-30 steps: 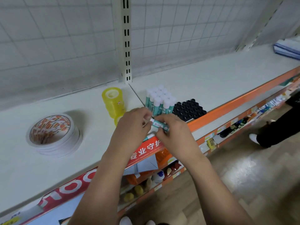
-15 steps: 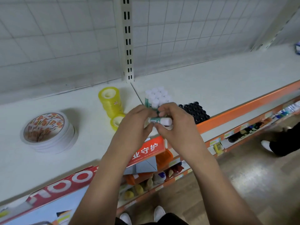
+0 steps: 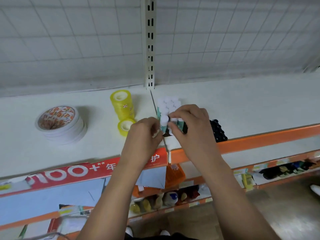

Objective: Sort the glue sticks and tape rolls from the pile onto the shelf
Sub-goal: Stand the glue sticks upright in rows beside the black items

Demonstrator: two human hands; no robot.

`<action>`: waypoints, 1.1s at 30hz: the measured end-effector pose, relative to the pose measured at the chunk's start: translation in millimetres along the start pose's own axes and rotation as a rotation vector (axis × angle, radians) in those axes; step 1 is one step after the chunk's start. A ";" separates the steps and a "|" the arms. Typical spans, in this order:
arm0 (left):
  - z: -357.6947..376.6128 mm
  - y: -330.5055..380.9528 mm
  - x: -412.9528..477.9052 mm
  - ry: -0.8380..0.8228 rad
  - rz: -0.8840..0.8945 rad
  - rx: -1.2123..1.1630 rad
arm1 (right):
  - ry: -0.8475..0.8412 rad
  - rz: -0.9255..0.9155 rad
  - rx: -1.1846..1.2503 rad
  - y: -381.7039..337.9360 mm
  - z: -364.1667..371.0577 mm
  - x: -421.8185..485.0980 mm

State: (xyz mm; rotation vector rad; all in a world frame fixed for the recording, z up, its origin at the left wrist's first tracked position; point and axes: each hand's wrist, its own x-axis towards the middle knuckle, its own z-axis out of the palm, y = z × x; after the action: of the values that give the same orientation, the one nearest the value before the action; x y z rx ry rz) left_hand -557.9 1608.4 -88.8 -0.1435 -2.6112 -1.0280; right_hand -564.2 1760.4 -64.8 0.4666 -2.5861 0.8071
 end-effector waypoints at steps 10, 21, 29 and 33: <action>9.7 16.8 -0.8 0.006 -0.075 0.084 | -0.004 -0.029 0.098 16.5 3.5 4.3; 16.7 24.9 4.4 0.037 -0.229 0.127 | 0.109 -0.078 0.092 20.4 13.8 -1.3; 18.5 23.5 10.1 0.021 -0.255 0.133 | 0.048 -0.096 0.078 23.1 11.9 4.3; 18.5 20.7 17.2 0.030 -0.263 0.144 | -0.016 -0.019 0.115 24.2 15.5 10.8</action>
State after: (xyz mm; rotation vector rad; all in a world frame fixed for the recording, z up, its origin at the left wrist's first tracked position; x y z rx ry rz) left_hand -574.7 1635.7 -82.4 0.2541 -2.7147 -0.9093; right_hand -587.9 1767.9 -82.9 0.5327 -2.5547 0.9523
